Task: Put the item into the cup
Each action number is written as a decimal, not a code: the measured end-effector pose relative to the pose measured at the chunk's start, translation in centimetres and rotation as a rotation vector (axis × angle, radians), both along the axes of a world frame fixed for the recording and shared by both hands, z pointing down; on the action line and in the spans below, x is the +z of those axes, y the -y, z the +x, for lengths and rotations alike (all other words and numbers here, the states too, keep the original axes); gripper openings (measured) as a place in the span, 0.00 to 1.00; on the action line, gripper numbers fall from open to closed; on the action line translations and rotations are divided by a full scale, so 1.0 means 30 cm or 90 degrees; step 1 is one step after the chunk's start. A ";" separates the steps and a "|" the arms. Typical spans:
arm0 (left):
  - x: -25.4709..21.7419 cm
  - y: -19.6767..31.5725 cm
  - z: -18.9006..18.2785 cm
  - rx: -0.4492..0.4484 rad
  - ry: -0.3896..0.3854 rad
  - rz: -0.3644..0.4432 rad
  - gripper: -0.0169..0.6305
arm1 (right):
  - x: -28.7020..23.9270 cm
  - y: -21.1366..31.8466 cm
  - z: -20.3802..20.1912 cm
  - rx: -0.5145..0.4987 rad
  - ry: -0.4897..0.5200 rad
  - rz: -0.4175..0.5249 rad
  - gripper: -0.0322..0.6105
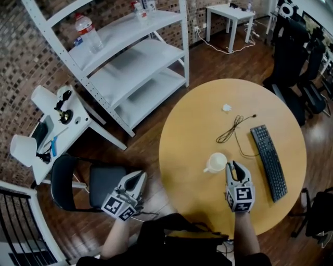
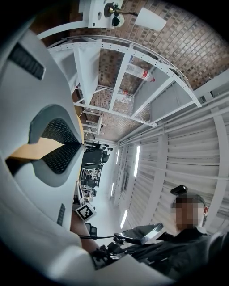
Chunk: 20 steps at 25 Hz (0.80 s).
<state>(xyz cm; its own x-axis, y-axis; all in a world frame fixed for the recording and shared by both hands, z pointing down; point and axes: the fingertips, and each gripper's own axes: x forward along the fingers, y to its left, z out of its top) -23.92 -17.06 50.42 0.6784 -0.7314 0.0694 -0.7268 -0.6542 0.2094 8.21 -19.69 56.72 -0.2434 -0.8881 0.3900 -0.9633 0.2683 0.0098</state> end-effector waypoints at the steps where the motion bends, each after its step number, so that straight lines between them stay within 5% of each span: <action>1: 0.000 -0.001 -0.016 -0.008 0.001 0.001 0.02 | -0.001 0.016 -0.023 -0.016 -0.002 0.000 0.18; 6: -0.030 -0.002 -0.075 -0.045 -0.005 0.004 0.02 | -0.002 0.063 -0.082 -0.035 -0.004 -0.027 0.18; 11: -0.035 -0.019 -0.107 -0.068 -0.004 0.005 0.02 | 0.050 0.090 -0.105 -0.056 -0.010 -0.059 0.39; 20: 0.003 -0.016 -0.024 -0.058 0.014 0.002 0.02 | -0.049 -0.021 0.027 0.002 0.094 0.012 0.39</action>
